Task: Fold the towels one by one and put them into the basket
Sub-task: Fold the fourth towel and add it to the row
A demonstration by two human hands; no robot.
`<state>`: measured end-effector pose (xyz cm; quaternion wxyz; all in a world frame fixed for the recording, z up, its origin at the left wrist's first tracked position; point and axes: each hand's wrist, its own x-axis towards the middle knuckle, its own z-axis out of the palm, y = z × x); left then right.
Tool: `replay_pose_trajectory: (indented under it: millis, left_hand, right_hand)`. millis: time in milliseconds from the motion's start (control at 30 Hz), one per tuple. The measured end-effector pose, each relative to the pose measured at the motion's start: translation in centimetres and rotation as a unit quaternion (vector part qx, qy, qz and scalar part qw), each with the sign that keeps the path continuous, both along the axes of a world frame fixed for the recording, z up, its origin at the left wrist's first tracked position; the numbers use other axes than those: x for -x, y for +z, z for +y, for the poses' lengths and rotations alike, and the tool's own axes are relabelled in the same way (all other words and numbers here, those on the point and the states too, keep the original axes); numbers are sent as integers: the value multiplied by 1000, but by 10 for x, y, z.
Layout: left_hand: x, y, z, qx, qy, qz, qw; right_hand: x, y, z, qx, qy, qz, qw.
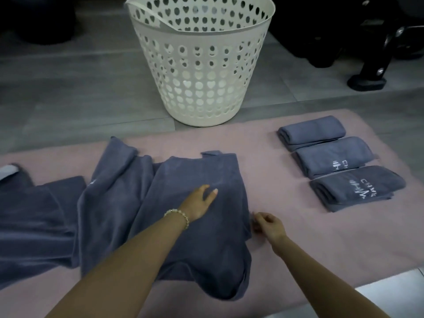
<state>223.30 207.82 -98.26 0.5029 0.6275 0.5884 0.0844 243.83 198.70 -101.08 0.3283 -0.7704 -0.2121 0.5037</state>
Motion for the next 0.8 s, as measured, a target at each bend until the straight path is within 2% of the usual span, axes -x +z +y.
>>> replay_pose_trajectory:
  millis: [200,300,400,500,600,700,800]
  left_hand:
    - [-54,-31,0,25,-20,27,999]
    - [-67,-41,-3,-11,37,25,999]
    - [-75,-47,-4,-26,101,-31,994]
    - [-78,-41,-5,-61,168,-109,978]
    - [-81,-28,-9,-63,175,-200,962]
    - [-84,-15,-17,-44,138,-249,958]
    - [-85,-8,-21,-34,170,-269,947]
  right_hand:
    - [-1,-12,30,-17,19,3,1000]
    - [11,-8,44,-11,-9,91,996]
    - [21,-1,54,15,0,175,984]
    - [23,1,61,-11,18,205,979]
    - [16,8,60,-46,-8,285,957]
    - [-1,18,52,-90,-7,288,953]
    - [-23,28,36,-103,-15,263,959]
